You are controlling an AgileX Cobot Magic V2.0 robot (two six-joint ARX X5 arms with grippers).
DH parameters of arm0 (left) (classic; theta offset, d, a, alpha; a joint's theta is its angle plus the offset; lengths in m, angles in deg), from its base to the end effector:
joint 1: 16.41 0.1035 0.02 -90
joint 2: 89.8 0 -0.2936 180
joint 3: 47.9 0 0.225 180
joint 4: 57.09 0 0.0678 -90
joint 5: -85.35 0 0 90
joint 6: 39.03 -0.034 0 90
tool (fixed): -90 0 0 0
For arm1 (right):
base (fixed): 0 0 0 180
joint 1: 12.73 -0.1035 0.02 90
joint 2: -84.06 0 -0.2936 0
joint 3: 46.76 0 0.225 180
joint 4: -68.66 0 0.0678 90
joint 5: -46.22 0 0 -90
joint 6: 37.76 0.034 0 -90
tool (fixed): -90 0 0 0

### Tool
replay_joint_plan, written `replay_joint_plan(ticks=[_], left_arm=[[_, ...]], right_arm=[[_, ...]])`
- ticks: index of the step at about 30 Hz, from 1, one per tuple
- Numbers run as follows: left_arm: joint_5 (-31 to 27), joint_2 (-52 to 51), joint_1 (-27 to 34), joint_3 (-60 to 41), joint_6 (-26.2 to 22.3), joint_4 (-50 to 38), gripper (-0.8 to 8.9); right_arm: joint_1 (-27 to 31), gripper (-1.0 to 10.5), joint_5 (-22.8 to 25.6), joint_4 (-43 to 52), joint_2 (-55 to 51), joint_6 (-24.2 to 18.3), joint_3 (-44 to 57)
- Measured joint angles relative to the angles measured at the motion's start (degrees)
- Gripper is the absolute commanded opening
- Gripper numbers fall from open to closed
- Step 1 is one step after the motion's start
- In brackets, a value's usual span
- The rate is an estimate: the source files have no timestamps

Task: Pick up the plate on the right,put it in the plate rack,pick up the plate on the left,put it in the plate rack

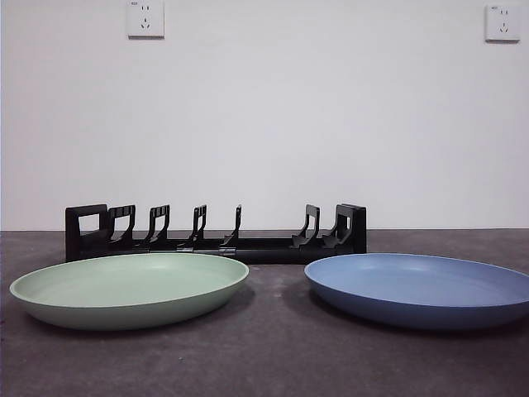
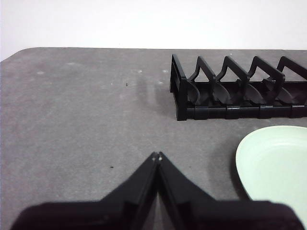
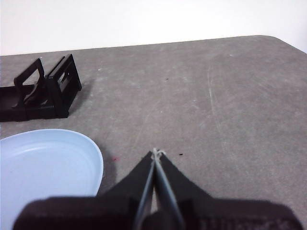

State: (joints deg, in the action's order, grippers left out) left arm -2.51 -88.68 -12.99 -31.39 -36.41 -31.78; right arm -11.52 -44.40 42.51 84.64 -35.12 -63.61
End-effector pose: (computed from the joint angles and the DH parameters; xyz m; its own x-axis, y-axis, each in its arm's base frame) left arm 0.0436 0.0013 0.1514 0.9848 0.0214 -0.1722 -0.0307 0.9982 -0.0515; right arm 0.0427 -0.0005 0.1520 0.9851 -0.0100 -0.1716 0.0183 0.9987 0.0472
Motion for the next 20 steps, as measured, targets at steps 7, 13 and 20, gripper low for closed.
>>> replay_joint_plan(ticks=[7, 13, 20], left_arm=[[6.56, 0.00, 0.00, 0.02, 2.62, 0.00, -0.05], [11.50, 0.26, 0.00, 2.60, 6.73, 1.55, -0.06], [15.96, 3.96, 0.00, 12.28, 9.49, 6.29, -0.06]], right_arm=[[0.00, -0.1, -1.70, 0.00, 0.00, 3.87, 0.00], [-0.02, -0.1, -2.89, -1.27, 0.22, 9.40, -3.50], [-0.02, -0.1, -4.22, -5.92, 5.31, 11.15, -15.56]])
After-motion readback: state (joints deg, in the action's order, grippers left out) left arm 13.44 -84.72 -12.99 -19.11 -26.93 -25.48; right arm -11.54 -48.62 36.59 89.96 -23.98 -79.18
